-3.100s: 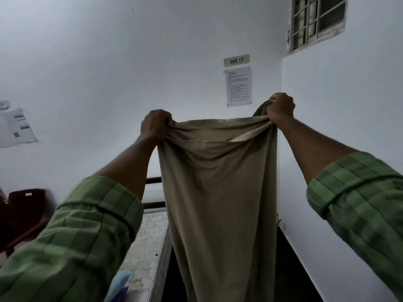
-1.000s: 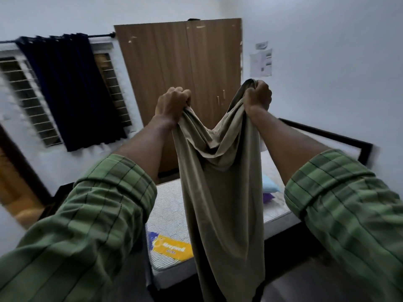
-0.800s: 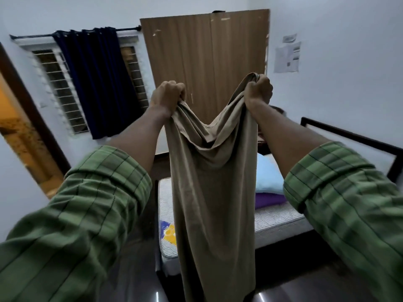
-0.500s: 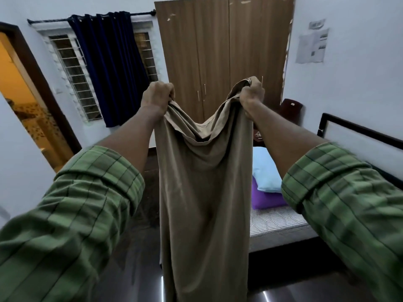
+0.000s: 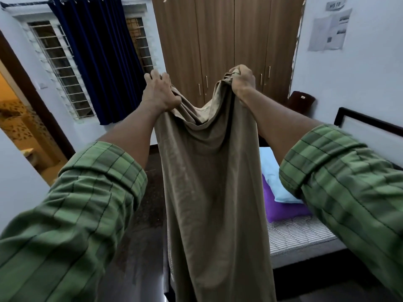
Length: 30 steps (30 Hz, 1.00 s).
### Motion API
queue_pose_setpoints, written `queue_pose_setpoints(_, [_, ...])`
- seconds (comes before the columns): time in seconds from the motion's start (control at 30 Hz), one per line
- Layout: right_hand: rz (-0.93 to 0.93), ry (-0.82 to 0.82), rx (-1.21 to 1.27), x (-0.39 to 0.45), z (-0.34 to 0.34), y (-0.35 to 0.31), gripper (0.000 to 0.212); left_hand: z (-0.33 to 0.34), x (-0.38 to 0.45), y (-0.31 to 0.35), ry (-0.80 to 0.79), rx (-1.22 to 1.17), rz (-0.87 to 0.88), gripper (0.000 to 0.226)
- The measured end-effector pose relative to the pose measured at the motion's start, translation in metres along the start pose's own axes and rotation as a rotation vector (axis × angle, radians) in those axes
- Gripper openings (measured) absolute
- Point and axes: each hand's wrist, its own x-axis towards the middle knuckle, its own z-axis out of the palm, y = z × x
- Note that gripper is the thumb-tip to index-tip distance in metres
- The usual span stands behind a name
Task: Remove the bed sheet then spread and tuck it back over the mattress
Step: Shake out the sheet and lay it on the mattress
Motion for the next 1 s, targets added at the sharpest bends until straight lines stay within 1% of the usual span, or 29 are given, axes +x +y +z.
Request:
queue_pose_setpoints(0.03, [0.005,-0.023,-0.013,0.003,0.005,0.005,0.035,0.007,0.0,-0.002,-0.043,0.025,0.009,0.061])
queue_pose_setpoints(0.07, [0.026,-0.043,-0.012,0.017,0.02,0.012,0.034,0.025,0.018,-0.004,-0.098,0.044,0.014,0.068])
queue_pose_setpoints(0.13, [0.05,-0.052,-0.001,0.032,0.04,0.029,0.033,0.045,0.03,-0.005,-0.151,0.082,0.057,0.072])
queue_pose_setpoints(0.2, [0.062,-0.055,0.002,0.04,0.056,0.045,0.032,0.065,0.037,-0.003,-0.149,0.094,0.138,0.068])
queue_pose_setpoints(0.33, [0.112,-0.093,-0.021,0.091,0.1,0.09,0.033,0.118,0.08,0.01,-0.184,0.181,0.218,0.057])
queue_pose_setpoints(0.47, [0.121,-0.155,-0.029,0.147,0.133,0.125,0.033,0.169,0.131,0.012,-0.199,0.203,0.207,0.056])
queue_pose_setpoints(0.67, [0.193,-0.225,-0.002,0.236,0.192,0.205,0.032,0.277,0.215,0.006,-0.295,0.258,0.193,0.055])
queue_pose_setpoints(0.73, [0.219,-0.281,-0.025,0.256,0.215,0.238,0.034,0.317,0.234,0.001,-0.345,0.247,0.169,0.055])
queue_pose_setpoints(0.77, [0.243,-0.334,-0.042,0.264,0.227,0.255,0.035,0.342,0.242,-0.001,-0.39,0.237,0.154,0.056])
queue_pose_setpoints(0.8, [0.251,-0.401,-0.04,0.275,0.239,0.272,0.041,0.365,0.25,-0.002,-0.438,0.22,0.142,0.061])
queue_pose_setpoints(0.83, [0.272,-0.49,-0.022,0.283,0.251,0.289,0.054,0.39,0.256,-0.004,-0.501,0.204,0.113,0.067])
queue_pose_setpoints(0.9, [0.365,-0.639,0.019,0.291,0.271,0.327,0.088,0.443,0.257,-0.011,-0.591,0.183,0.009,0.08])
queue_pose_setpoints(0.93, [0.423,-0.689,0.028,0.289,0.281,0.349,0.097,0.473,0.251,-0.015,-0.607,0.172,-0.058,0.083])
queue_pose_setpoints(1.0, [0.451,-0.696,-0.05,0.271,0.3,0.398,0.1,0.529,0.222,-0.018,-0.611,0.125,-0.183,0.085])
